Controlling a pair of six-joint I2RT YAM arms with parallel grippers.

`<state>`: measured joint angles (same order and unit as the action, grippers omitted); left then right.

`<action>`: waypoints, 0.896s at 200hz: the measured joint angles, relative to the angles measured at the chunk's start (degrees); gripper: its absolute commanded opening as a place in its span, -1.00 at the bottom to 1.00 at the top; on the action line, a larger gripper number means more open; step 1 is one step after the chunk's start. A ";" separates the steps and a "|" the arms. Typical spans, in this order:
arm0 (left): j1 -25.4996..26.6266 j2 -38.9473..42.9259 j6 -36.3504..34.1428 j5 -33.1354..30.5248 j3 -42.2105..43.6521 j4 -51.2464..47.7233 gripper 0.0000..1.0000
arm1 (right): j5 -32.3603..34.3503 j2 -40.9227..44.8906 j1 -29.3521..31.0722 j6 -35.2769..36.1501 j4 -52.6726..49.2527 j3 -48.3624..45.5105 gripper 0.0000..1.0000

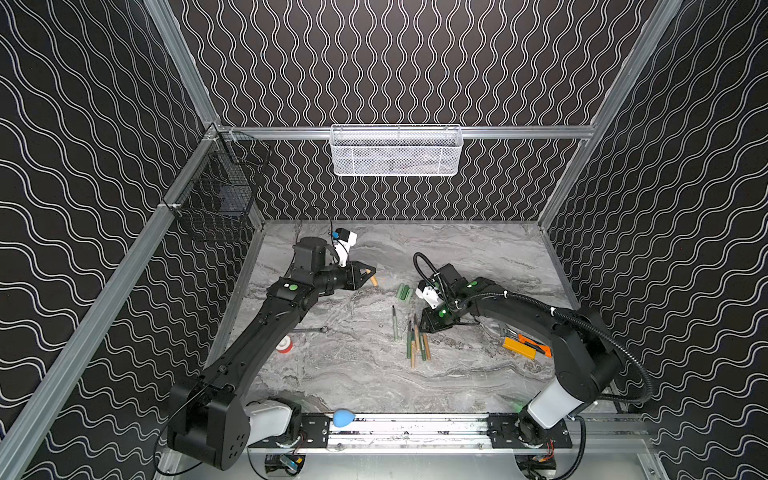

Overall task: Insert the pens into the pen caps
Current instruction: 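Open the right gripper and move it down over the pen cluster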

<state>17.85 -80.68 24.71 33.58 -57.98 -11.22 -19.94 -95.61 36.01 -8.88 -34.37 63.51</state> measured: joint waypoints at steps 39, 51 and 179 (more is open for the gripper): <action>-0.11 1.25 0.00 -0.15 1.07 0.00 -0.76 | -2.27 -3.26 0.55 0.42 -0.09 1.64 -0.47; -0.17 1.53 0.00 -0.20 1.27 0.00 -0.77 | -2.86 -4.17 0.85 0.55 -0.33 2.03 -0.46; -3.78 3.30 -1.03 -1.18 1.86 -2.93 -0.76 | -2.95 -13.99 2.95 3.37 -3.80 14.58 -0.36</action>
<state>14.06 -77.38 23.68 32.40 -56.12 -14.15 -22.90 -109.60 38.96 -5.52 -38.17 78.08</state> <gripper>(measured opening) 0.158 0.328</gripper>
